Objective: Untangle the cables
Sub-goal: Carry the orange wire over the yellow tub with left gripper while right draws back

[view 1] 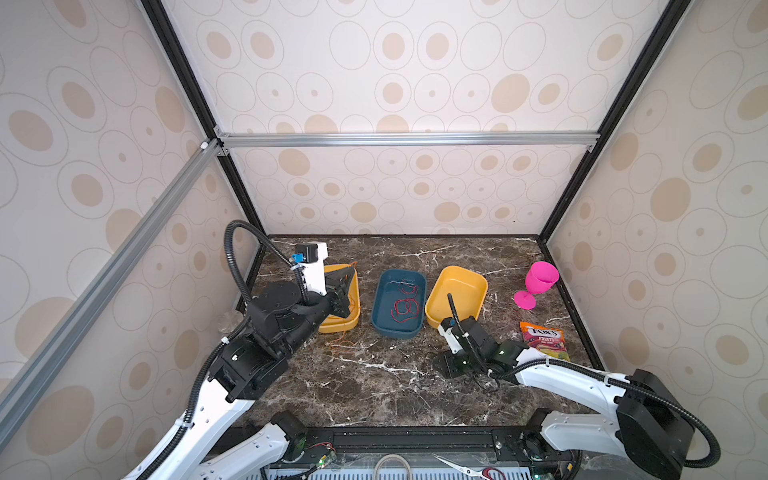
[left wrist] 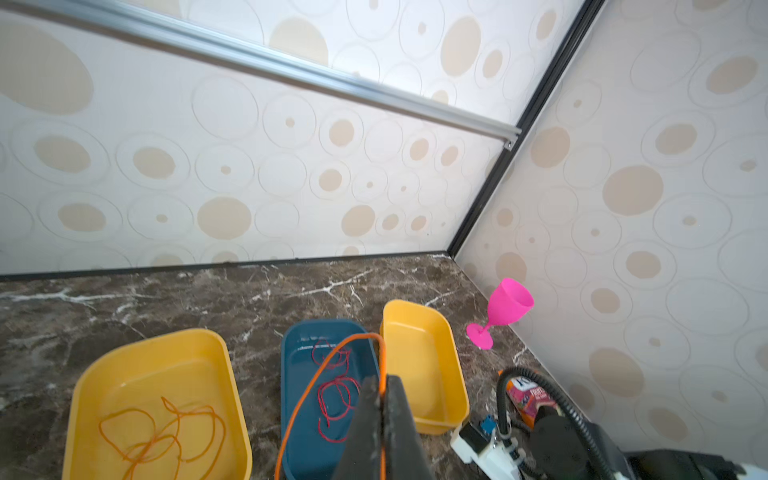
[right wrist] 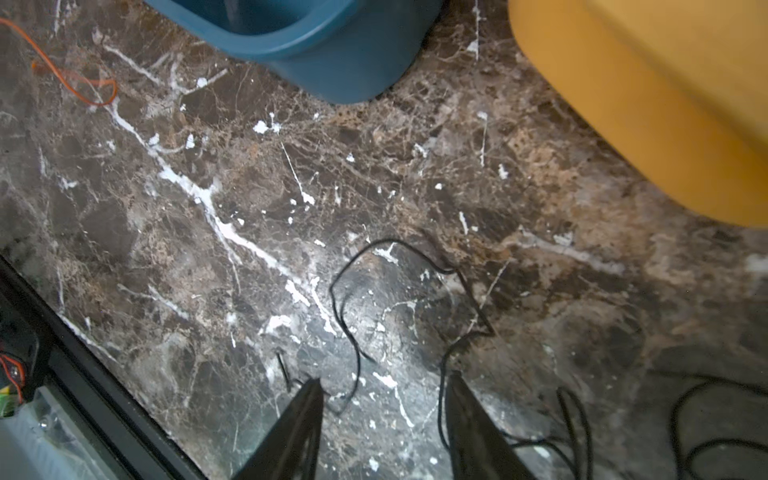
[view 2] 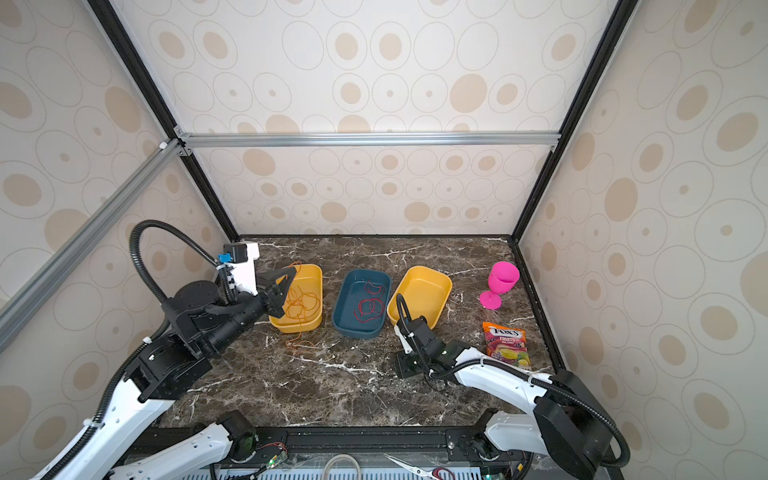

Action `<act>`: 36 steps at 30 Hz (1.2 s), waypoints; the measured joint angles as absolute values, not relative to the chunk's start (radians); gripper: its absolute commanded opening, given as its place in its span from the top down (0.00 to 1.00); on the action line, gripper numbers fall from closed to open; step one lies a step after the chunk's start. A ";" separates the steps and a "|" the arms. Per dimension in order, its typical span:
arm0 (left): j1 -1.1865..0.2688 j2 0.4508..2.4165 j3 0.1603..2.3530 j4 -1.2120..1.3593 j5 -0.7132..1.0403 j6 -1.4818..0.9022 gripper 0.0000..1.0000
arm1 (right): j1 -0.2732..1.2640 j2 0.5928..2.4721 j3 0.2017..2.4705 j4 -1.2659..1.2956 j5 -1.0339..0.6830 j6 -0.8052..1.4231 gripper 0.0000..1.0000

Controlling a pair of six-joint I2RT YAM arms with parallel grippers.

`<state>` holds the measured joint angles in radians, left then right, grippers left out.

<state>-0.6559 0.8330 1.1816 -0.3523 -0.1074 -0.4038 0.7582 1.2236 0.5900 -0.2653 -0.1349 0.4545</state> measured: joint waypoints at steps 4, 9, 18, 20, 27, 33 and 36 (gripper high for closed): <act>-0.656 0.900 1.300 -0.386 -0.180 -0.366 1.00 | 0.758 1.216 0.591 -0.271 -0.135 0.455 0.44; -0.653 1.040 1.482 -0.423 -0.262 -0.293 1.00 | 0.758 1.159 0.591 -0.277 -0.131 0.455 0.43; -0.545 1.312 1.808 -0.496 -0.290 -0.165 1.00 | 0.758 1.062 0.581 -0.281 -0.101 0.455 0.43; -0.487 1.345 1.842 -0.500 -0.266 -0.155 1.00 | 0.758 1.053 0.571 -0.286 -0.097 0.455 0.43; -0.297 1.394 1.744 -0.459 -0.150 -0.165 1.00 | 0.758 1.011 0.550 -0.326 -0.070 0.455 0.43; -0.247 1.397 1.477 -0.393 -0.041 -0.217 1.00 | 0.758 0.968 0.531 -0.335 -0.045 0.455 0.43; -0.247 1.400 1.370 -0.351 -0.013 -0.242 1.00 | 0.758 0.971 0.527 -0.336 -0.043 0.455 0.43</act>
<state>-0.2466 1.3998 1.3705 -0.3511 -0.0128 -0.2420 0.7582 0.9707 0.5274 -0.3355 -0.0433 0.4549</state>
